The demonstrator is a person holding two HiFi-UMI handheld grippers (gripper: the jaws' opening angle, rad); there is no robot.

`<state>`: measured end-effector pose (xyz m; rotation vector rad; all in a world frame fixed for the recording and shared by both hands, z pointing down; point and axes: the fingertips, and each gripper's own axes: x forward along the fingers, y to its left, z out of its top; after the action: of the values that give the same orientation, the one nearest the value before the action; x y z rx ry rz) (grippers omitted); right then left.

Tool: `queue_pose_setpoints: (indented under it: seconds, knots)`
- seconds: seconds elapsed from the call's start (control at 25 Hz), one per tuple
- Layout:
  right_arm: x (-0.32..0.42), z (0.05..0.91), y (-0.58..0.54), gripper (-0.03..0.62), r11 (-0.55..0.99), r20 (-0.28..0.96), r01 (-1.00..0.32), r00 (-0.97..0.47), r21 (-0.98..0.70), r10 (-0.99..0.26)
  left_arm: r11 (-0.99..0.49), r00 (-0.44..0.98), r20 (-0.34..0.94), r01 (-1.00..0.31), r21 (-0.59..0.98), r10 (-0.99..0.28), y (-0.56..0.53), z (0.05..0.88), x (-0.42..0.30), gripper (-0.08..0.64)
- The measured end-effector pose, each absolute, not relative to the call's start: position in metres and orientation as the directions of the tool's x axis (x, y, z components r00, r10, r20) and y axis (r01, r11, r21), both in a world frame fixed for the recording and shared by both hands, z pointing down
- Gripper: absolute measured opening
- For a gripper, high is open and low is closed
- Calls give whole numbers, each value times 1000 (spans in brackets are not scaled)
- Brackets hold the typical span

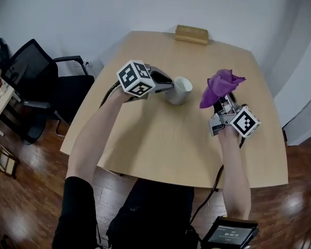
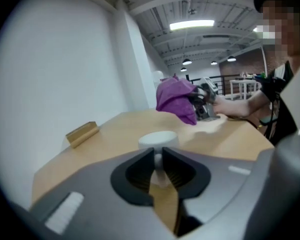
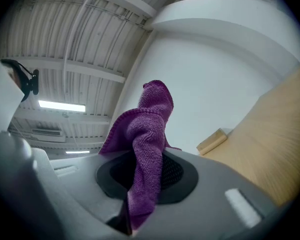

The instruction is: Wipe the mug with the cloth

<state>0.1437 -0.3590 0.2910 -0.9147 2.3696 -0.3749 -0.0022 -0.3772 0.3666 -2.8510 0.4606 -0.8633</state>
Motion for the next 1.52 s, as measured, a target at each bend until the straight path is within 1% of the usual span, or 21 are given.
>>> queue_pose_setpoints:
  seconds: [0.16,0.28,0.44,0.56,0.72,0.92,1.04,1.2,1.4,1.52]
  knots:
    - [140,292,-359,60,733,-389,-526,-624,-432,-678,-936,769,534,-292,-196,-352,-404,369,1,79]
    - [141,292,-360,60,730,-381,-531,-626,-431,-681,-926,766,520,-323,-196,-377,-418,374,1,81]
    - [139,291,-359,60,734,-382,-525,-631,-430,-675,-893,748,487,-378,-246,-451,-438,379,2,84]
    - [139,291,-359,60,728,-379,-532,-625,-433,-683,-868,718,489,-413,-275,-496,-454,388,2,86]
    - [137,289,-358,60,745,-395,-515,-635,-425,-664,-840,674,502,-449,-304,-542,-469,401,-4,123]
    - [138,290,-361,60,740,-383,-520,-638,-425,-668,-788,634,470,-529,-315,-614,-485,398,-11,132]
    - [136,292,-359,60,744,-381,-518,-643,-422,-664,-775,621,466,-544,-322,-630,-486,399,-11,130]
    - [141,306,-337,60,733,-376,-536,-632,-419,-677,-780,630,461,-533,-327,-624,-461,410,-9,129]
    - [132,299,-346,60,747,-370,-525,-653,-408,-661,-753,641,400,-594,-283,-655,-461,395,-26,135]
    - [131,303,-339,60,744,-362,-522,-656,-416,-663,-754,685,323,-626,-198,-653,-432,387,-32,135]
